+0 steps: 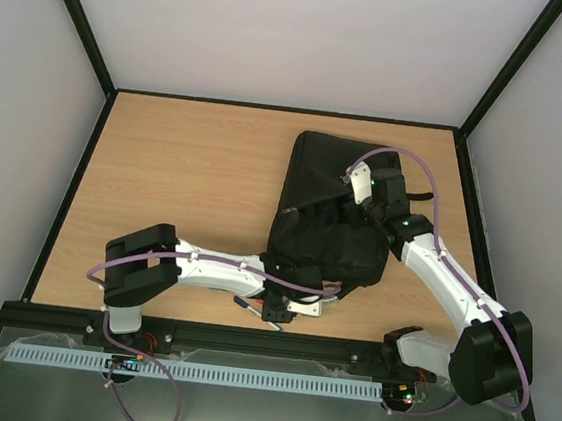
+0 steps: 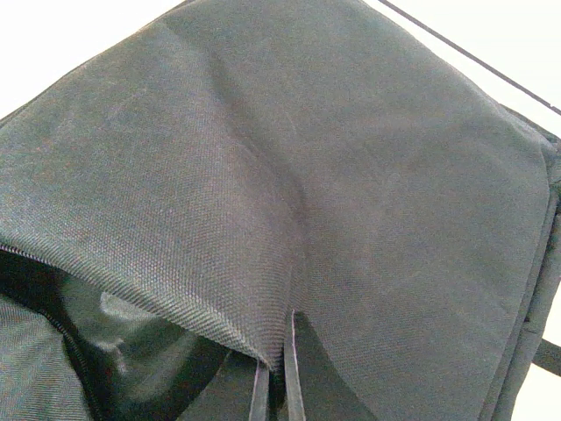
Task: Pack the student bag
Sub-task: Pick up the stationery from the center of the board, then place the stationery in the student bag.
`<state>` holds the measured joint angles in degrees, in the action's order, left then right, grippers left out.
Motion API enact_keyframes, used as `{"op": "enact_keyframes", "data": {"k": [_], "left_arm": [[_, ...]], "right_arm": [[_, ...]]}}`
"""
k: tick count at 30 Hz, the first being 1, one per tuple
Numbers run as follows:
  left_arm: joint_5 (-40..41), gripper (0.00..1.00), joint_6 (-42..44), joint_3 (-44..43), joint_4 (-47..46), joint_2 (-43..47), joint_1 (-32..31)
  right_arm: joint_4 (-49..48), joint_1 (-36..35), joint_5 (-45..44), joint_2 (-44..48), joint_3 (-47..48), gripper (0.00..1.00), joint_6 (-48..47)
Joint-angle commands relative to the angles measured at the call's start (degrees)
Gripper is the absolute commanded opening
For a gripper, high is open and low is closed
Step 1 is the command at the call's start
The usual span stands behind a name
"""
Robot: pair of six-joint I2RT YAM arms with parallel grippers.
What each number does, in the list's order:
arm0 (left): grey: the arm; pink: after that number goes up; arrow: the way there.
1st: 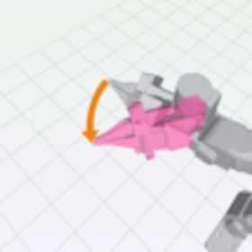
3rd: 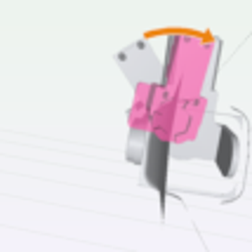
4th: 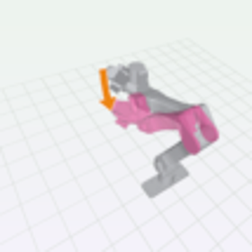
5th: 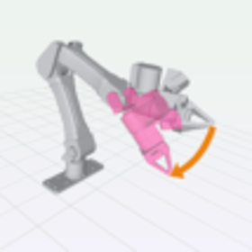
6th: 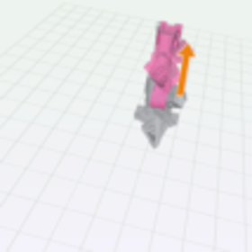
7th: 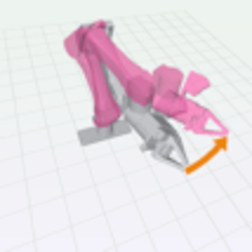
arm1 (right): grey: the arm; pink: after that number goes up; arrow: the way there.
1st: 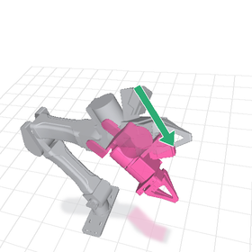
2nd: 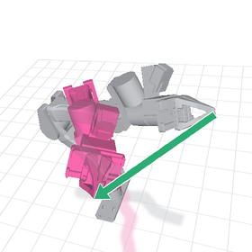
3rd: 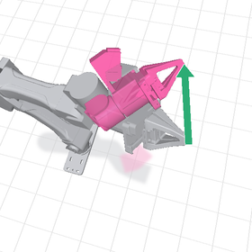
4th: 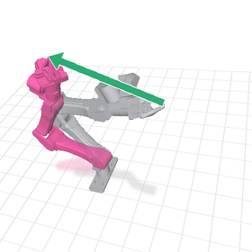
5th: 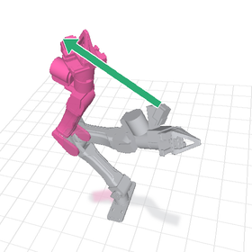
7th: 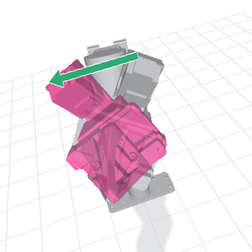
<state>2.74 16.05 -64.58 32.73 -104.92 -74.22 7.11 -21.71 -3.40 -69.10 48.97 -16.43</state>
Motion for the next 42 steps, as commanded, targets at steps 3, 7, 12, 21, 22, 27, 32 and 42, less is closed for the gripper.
{"op": "enact_keyframes", "data": {"k": [3,7,12,21,22,27,32,42], "left_arm": [[0.22,0.35,-0.21,-0.15,0.8,0.72,0.39],[1.17,0.31,-0.94,-2.03,1.83,4.01,0.11],[4.15,0.29,-2.24,-6.91,3.55,9.75,-2.33],[15.27,0.27,-0.97,-8.39,-9.36,16.14,-0.57],[16.88,0.27,0.31,-8.23,-11.19,15.89,-0.37],[20.08,0.26,7.88,-7.26,-19.81,13.22,3.44],[19.99,0.26,13.59,-4.11,-28.96,11.42,6.83],[20.2,0.25,20.37,-2.75,-40.47,3.08,9.43]], "right_arm": [[-4.32,0.36,1.1,3.34,0.55,0.02,1.57],[-4.26,0.36,1.35,3.36,0.56,0.01,1.66],[-4.16,0.43,1.64,3.27,0.63,0.01,1.71],[-3.43,0.53,4.34,3.31,1.17,0.01,2.63],[-3.16,0.52,4.99,3.35,1.33,0.01,2.78],[-2.77,0.55,5.79,3.32,1.74,0.01,3.14],[-2.39,0.88,6.93,3.69,1.84,0.01,3.58],[-1.7,1.04,10.16,3.18,2.53,0.01,4.23]]}}
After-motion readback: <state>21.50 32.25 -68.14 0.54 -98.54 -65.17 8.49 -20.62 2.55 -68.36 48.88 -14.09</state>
